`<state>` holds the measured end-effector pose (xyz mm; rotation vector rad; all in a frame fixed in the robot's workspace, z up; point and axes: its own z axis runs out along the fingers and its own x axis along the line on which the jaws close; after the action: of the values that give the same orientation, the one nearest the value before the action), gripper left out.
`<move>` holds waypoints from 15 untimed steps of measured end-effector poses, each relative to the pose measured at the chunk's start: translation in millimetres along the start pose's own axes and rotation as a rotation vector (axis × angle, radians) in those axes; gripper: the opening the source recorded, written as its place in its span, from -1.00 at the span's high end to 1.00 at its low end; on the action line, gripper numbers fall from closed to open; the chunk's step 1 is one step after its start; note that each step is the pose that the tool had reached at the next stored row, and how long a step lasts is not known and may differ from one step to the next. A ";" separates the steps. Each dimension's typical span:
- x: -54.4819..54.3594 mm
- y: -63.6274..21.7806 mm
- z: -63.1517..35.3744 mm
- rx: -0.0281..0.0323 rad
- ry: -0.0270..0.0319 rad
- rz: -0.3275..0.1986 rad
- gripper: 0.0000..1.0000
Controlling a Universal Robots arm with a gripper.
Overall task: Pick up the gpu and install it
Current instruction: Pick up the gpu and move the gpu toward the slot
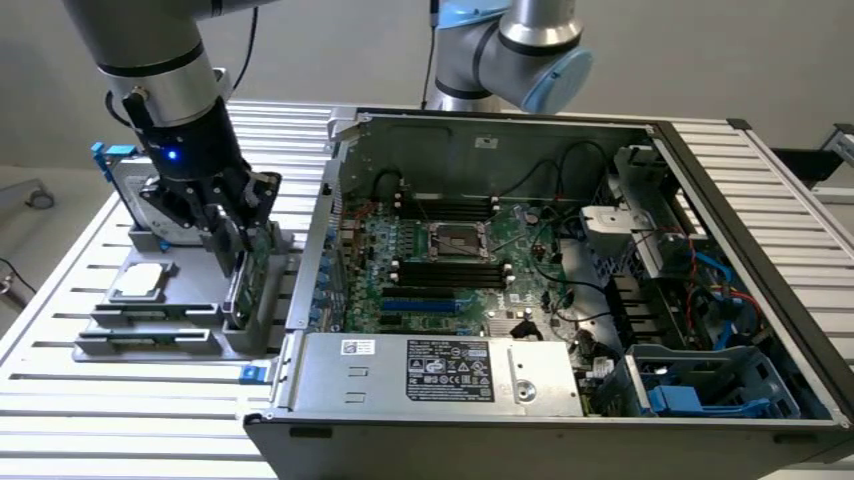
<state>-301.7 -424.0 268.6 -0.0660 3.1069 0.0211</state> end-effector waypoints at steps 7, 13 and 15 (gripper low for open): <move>0.4 -0.2 12.7 0.0005 0.0000 0.009 0.27; 0.7 -0.3 21.3 0.0018 0.0002 0.009 0.27; 0.8 -0.3 22.4 0.0019 0.0002 0.009 0.27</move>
<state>-301.7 -424.0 246.1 -0.0525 3.1074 0.0184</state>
